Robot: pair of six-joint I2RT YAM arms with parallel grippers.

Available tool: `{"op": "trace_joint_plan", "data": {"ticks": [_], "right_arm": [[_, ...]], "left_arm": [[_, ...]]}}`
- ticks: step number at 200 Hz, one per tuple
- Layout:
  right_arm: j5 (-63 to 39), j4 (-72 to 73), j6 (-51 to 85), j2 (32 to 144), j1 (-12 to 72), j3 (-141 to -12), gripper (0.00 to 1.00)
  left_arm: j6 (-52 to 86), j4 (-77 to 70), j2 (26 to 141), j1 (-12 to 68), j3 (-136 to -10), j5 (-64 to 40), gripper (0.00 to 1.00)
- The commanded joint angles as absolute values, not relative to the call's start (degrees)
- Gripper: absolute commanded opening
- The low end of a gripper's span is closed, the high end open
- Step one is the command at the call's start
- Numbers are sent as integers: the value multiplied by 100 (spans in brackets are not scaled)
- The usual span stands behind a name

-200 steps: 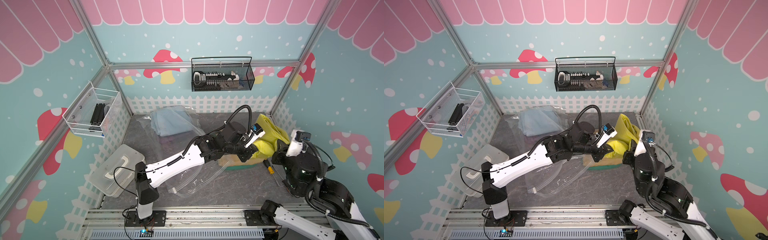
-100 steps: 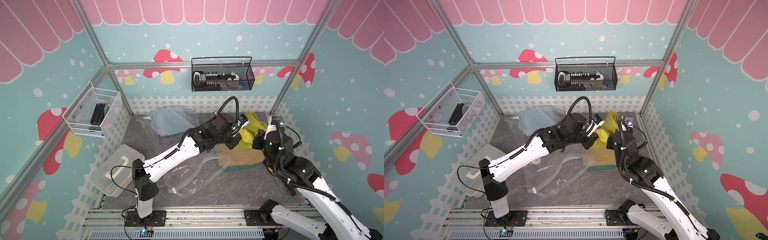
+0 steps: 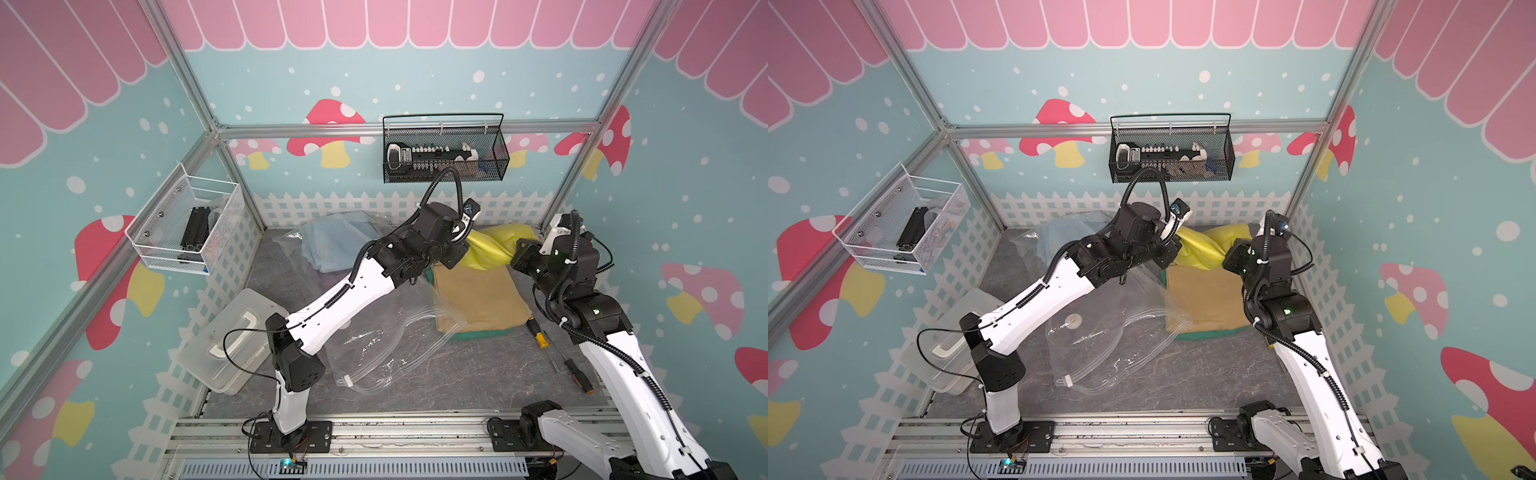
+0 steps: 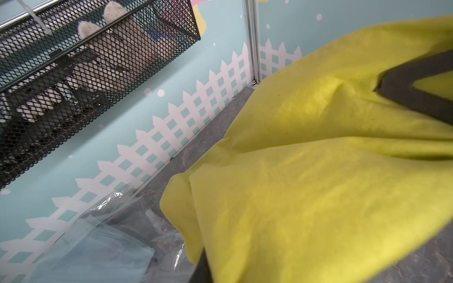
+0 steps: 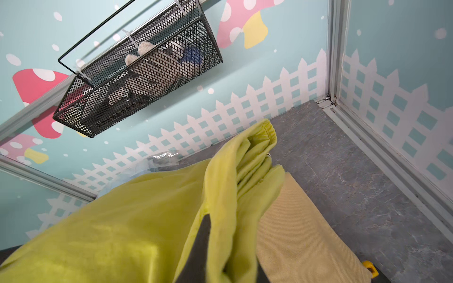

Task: Take the trousers out of the vacuum bag
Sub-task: Place the trousers at the center of the board.

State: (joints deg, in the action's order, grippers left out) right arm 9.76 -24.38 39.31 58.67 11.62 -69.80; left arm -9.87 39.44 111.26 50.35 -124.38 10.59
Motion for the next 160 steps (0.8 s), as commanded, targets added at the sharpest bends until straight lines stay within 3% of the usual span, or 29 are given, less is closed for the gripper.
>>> {"op": "trace_joint_plan", "data": {"ticks": [1, 119, 160], "right_arm": [[390, -1711, 4047, 6011, 776, -6899, 0], [-457, -442, 3889, 6834, 29, -6828, 0], [-584, -246, 3909, 7064, 0, -6688, 0]], "left_arm": [[-1212, 3513, 11232, 4840, -12834, 1441, 0], [-1052, 3588, 12174, 4465, -14086, 1389, 0], [-1024, 3586, 12228, 4425, -13933, 1374, 0]]}}
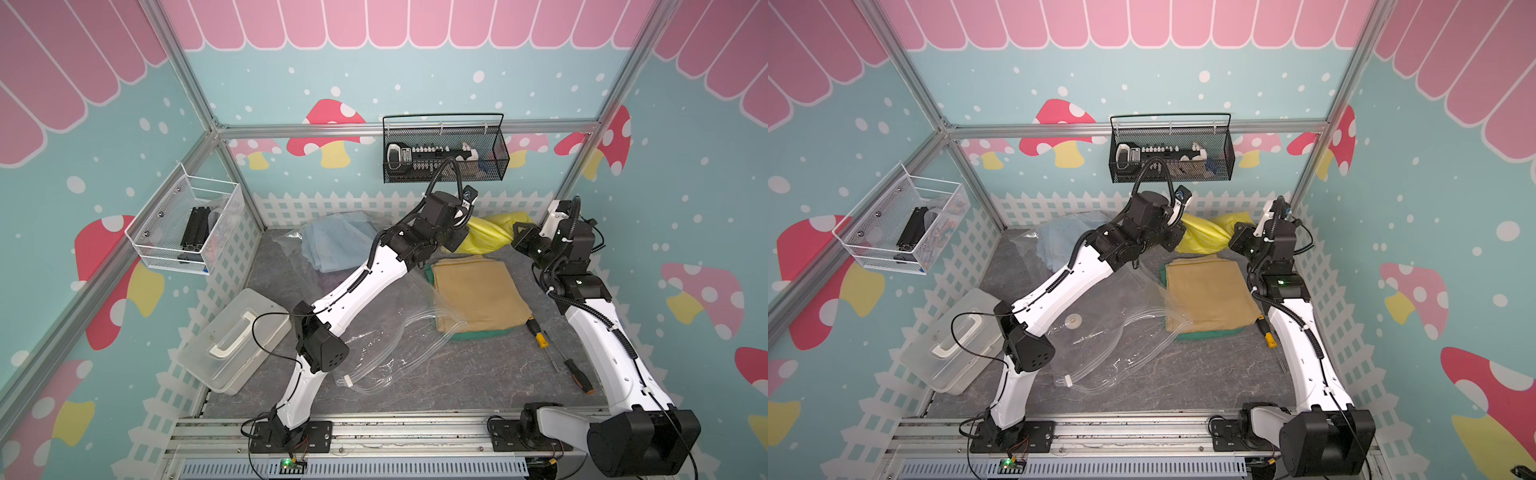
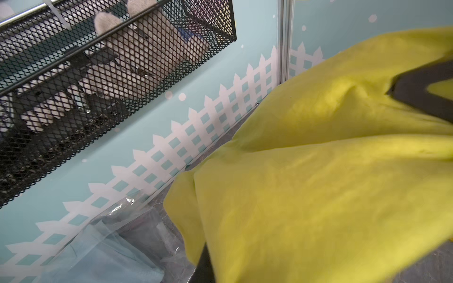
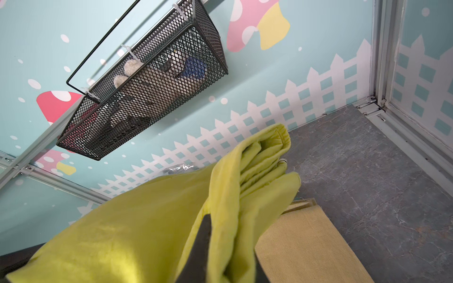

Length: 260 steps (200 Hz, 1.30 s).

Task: Take the trousers out of the vacuum bag
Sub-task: Place the trousers at the center of the board.

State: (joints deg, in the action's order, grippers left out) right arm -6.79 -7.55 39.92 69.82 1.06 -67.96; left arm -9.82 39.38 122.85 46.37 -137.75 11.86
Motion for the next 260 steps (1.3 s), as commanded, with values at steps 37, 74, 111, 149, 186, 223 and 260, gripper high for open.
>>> {"op": "trace_joint_plan", "data": {"ticks": [37, 74, 111, 149, 186, 223, 260], "right_arm": [[-718, -77, 3852, 7116, -43, -6420, 0], [-797, -53, 3736, 6960, -140, -6021, 0], [-953, -53, 3700, 6644, -301, -5516, 0], [-1139, -61, 3697, 6326, -490, -5021, 0], [-1273, -107, 3707, 6004, -584, -4570, 0], [-1327, -252, 3757, 5756, -631, -4146, 0], [-1303, -490, 3814, 5423, -659, -3673, 0]], "left_arm": [[-867, 3568, 12118, 4411, -13456, 1142, 0], [-691, 3468, 11882, 4412, -12826, 763, 0], [-476, 3189, 11486, 4420, -11936, 290, 0], [-231, 2733, 11033, 4558, -10855, 38, 0], [-213, 2532, 10812, 4825, -10073, 55, 0], [-139, 2387, 10774, 5061, -9454, 69, 9], [-70, 2327, 10776, 5251, -8987, 44, 19]]}}
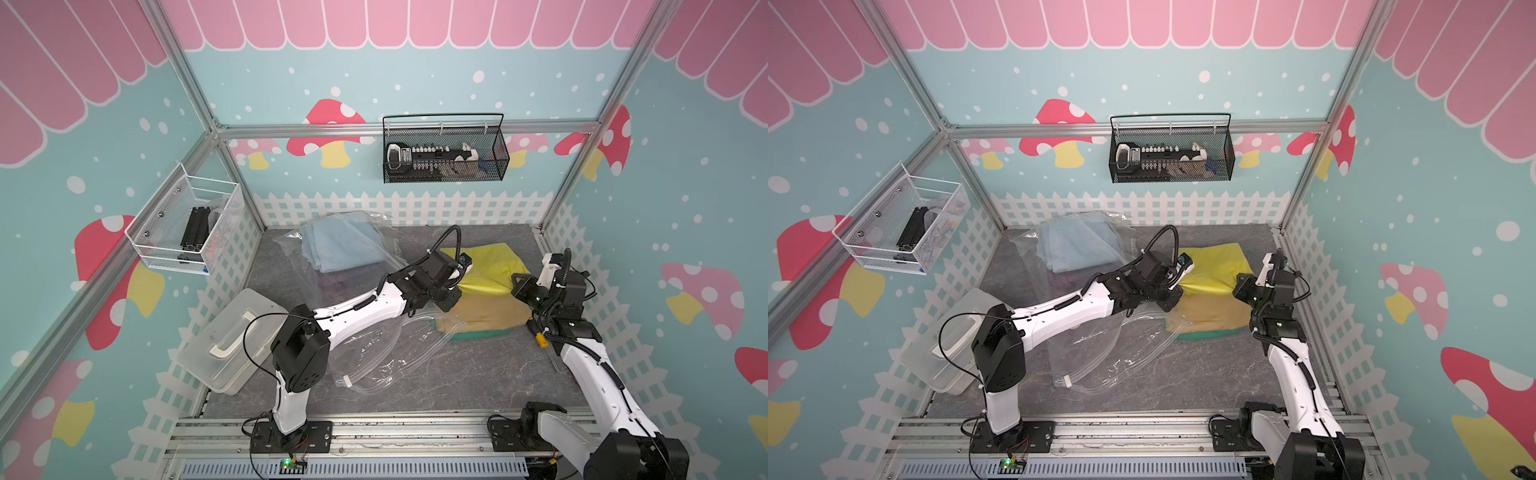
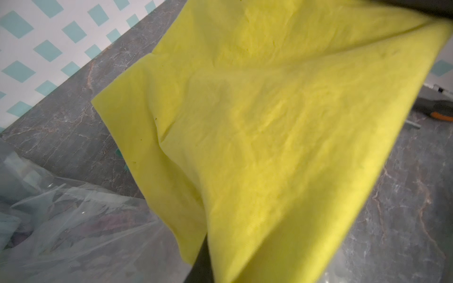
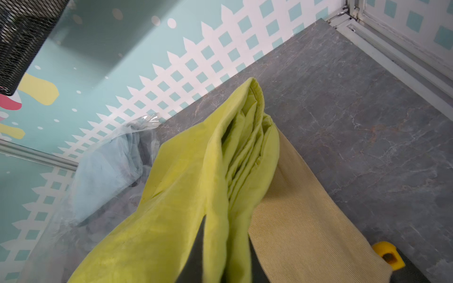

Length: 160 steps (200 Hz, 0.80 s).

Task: Take the trousers out of the vacuum bag
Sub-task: Place the trousers at the center of the board.

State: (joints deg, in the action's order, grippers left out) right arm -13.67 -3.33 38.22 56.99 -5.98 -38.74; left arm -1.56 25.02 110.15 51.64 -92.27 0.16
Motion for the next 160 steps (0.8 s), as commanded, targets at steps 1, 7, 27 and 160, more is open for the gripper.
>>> {"op": "trace_joint_plan", "data": {"ticks": [1, 7, 27, 160], "right_arm": [[-1302, -500, 3814, 5410, -659, -3660, 0], [-1269, -554, 3822, 5353, -664, -3587, 0], [-1191, -740, 3858, 5167, -672, -3310, 0], [-1186, -2310, 3648, 5032, -1470, -3301, 62]], "left_arm": [[-70, 2323, 10776, 5258, -8976, 44, 19], [-56, 2325, 10783, 5285, -8907, 54, 20], [3, 2278, 10771, 5355, -8606, 63, 22], [467, 2186, 9889, 5552, -6844, -211, 92]]}}
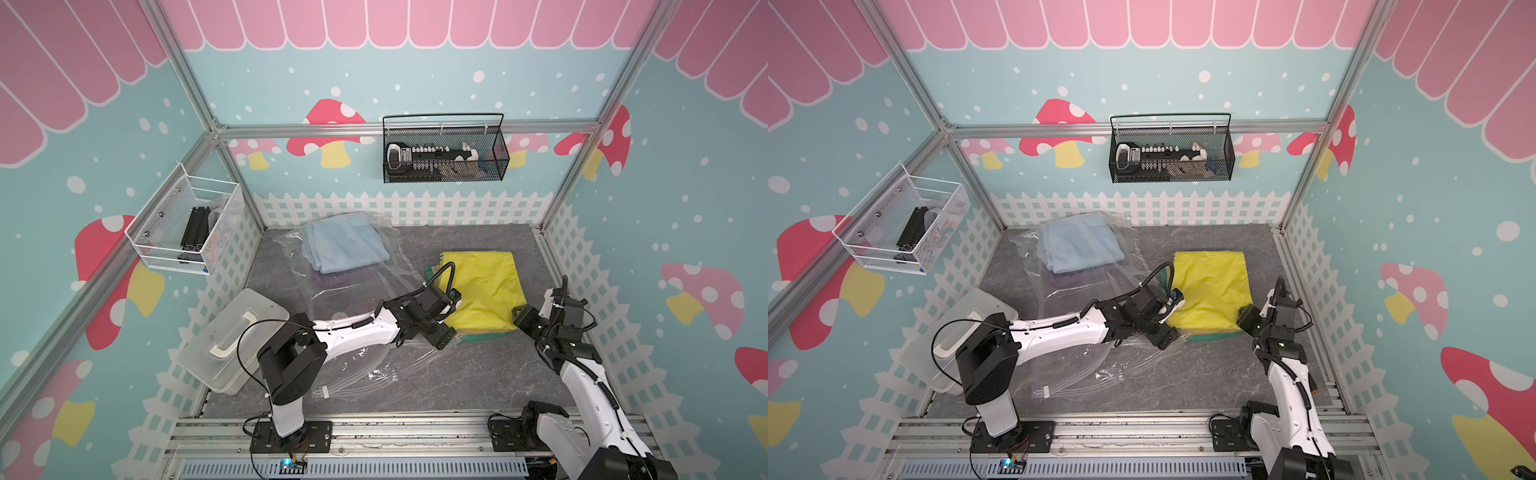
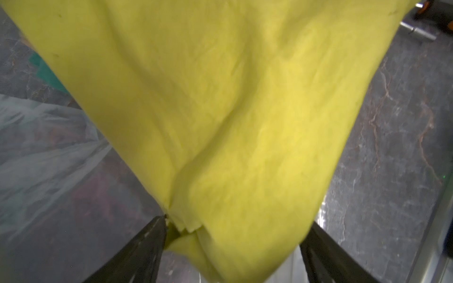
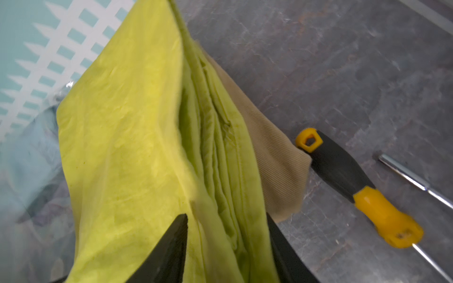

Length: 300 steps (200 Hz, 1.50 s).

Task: Take the trousers out of the vacuum bag
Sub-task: Place the trousers at the center of the board.

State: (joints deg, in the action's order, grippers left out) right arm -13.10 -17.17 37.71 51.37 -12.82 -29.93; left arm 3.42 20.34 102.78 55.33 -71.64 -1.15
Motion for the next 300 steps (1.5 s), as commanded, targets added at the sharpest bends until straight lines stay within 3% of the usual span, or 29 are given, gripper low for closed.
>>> {"op": "trace_joint_plan", "data": {"ticks": [1, 27, 101, 178, 237, 300], "right_arm": [[-1160, -2342, 3639, 5021, -1473, -3311, 63], [-863, -2865, 3393, 4922, -1607, -3569, 73], [-2334, -2715, 2875, 5125, -1324, -4308, 78], [-1600, -2545, 2938, 5970, 964, -4312, 54], [-924, -2588, 2949, 6937, 1301, -4159, 50], [-1246, -2473, 2704, 6409, 1301, -4625, 56]], "left_arm": [[466, 2187, 9871, 5558, -6824, -206, 92], [633, 2316, 9475, 5557, -6507, -224, 95], [1406, 2484, 8236, 5547, -5906, -353, 99], [1807, 2903, 6914, 5548, -5268, 457, 98], [2073, 2666, 6712, 5557, -5060, 252, 98], [2053, 2700, 6292, 5559, -4834, 379, 98]]}}
